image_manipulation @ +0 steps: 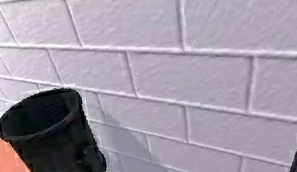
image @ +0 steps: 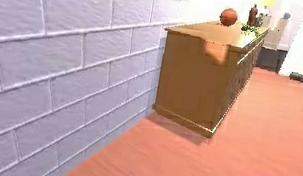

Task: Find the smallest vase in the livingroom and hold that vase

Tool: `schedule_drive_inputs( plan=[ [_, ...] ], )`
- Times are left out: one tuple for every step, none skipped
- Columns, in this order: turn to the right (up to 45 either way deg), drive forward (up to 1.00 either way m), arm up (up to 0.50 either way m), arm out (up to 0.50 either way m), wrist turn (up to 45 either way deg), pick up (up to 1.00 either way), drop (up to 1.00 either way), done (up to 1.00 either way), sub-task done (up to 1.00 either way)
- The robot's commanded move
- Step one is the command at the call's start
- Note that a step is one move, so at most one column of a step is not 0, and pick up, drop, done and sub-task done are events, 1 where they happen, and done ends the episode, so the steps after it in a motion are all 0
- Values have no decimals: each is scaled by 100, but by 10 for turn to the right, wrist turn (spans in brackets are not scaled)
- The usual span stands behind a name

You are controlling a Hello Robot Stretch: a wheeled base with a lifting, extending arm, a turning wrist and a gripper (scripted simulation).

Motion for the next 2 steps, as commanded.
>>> schedule_drive_inputs(
  plan=[
    [450,0,0,0,0,0,0,0,0],
    [450,0,0,0,0,0,0,0,0]
  ],
)
